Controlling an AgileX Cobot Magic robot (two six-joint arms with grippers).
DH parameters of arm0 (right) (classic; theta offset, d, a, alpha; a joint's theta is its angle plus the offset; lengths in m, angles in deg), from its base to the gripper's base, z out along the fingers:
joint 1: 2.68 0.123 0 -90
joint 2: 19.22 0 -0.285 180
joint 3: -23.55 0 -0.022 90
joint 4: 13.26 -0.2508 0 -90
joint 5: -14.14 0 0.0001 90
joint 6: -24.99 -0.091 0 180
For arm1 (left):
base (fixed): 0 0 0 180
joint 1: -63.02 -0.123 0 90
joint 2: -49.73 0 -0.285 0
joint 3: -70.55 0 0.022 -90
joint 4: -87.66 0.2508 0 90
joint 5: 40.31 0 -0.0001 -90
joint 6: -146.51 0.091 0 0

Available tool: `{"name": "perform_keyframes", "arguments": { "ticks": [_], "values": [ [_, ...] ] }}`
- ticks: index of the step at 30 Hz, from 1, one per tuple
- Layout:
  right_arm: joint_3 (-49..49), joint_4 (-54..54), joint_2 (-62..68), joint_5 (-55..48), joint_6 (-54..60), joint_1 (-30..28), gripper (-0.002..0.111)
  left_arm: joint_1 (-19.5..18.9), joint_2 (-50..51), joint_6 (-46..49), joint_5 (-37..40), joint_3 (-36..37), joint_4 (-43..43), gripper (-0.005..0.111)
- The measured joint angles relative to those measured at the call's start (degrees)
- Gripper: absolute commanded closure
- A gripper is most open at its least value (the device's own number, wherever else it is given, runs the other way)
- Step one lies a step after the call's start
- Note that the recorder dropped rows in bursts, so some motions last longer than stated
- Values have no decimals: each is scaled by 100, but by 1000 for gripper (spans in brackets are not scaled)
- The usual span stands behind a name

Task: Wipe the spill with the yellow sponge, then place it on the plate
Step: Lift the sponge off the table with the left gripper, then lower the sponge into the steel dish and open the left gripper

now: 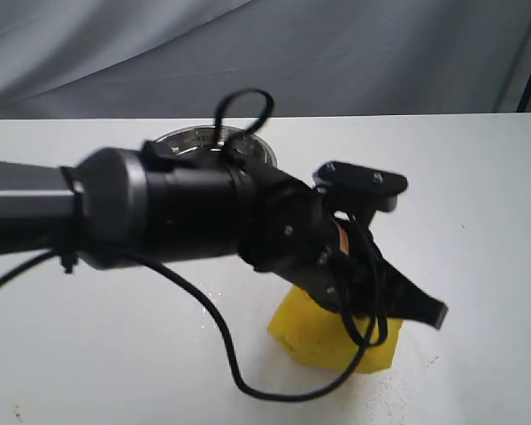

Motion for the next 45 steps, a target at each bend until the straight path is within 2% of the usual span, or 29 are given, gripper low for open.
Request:
{"name": "perform_keyframes", "arguments": {
  "ticks": [11, 19, 27, 31, 36, 40, 45],
  "values": [
    [0, 0, 0, 0, 0, 0, 108, -898, -922, 0, -34, 0, 73, 107],
    [0, 0, 0, 0, 0, 0, 108, -1586, -979, 0, -88, 0, 688, 107],
    [0, 0, 0, 14, 0, 0, 108, -2302, -884, 0, -546, -35, 1256, 107],
    [0, 0, 0, 62, 0, 0, 108, -2652, -481, 0, -547, -456, 1659, 107],
    [0, 0, 0, 105, 0, 0, 108, -2761, 347, 0, -64, -1523, 2453, 107],
    [0, 0, 0, 130, 0, 0, 108, -2866, 1218, 0, 556, -2523, 2477, 107],
    [0, 0, 0, 173, 0, 0, 108, -2990, 1999, 0, 1319, -3412, 2346, 106]
  ]
}}
